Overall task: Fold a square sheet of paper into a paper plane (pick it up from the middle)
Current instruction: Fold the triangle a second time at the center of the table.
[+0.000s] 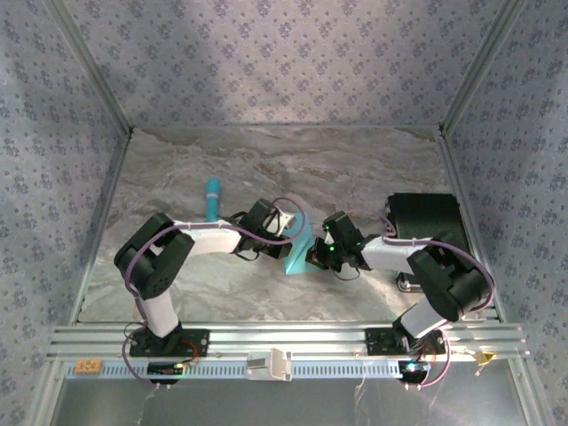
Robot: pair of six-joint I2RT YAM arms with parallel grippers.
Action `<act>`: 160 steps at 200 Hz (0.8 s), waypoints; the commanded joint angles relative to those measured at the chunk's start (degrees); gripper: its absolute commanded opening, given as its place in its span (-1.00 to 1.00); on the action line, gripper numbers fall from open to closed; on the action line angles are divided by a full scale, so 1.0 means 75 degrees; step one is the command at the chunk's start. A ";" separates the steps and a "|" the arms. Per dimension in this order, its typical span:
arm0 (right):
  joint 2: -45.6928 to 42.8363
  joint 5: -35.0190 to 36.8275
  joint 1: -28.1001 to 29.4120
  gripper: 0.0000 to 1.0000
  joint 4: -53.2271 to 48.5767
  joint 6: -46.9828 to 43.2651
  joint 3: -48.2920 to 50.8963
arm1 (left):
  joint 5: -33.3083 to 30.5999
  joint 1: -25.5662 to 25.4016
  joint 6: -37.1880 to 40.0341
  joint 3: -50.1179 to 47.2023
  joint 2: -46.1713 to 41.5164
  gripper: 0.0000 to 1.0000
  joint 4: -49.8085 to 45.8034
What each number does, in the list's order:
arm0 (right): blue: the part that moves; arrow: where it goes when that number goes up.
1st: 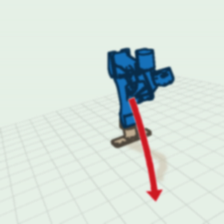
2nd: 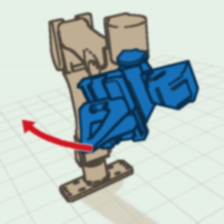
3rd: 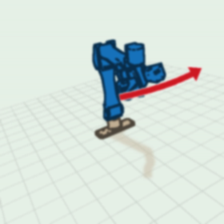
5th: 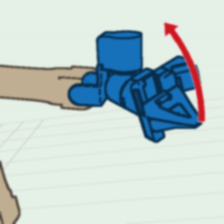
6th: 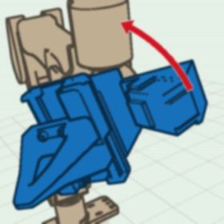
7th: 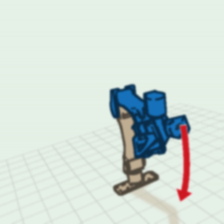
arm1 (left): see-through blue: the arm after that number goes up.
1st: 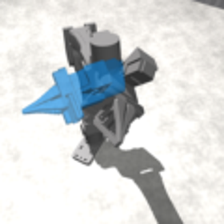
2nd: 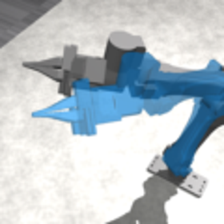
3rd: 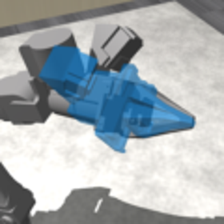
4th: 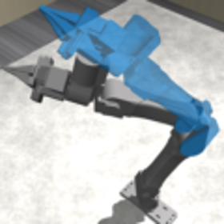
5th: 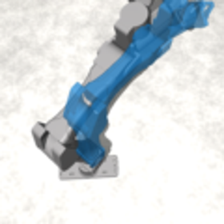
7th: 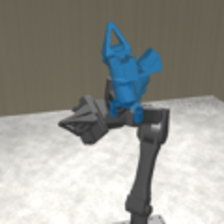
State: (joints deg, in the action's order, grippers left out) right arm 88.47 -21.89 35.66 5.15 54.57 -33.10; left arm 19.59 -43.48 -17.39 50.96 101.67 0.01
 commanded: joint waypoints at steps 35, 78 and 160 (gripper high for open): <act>0.0162 0.0291 -0.0068 -0.94 -0.0651 -0.0141 0.0066 | -0.0128 0.0022 0.0184 0.0277 0.0044 -0.95 -0.0136; 0.0158 0.0286 -0.0079 -0.94 -0.0652 -0.0152 0.0078 | -0.0093 0.0028 0.0220 0.0347 0.0118 -0.95 -0.0165; 0.0166 0.0270 -0.0091 -0.94 -0.0654 -0.0167 0.0066 | -0.0254 0.0024 0.0212 0.0430 0.0273 -0.95 -0.0387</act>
State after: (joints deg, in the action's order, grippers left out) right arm 88.47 -21.91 35.51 5.10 54.48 -33.10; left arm 18.39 -43.48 -16.99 52.49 102.56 -1.61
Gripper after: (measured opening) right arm 0.052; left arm 0.044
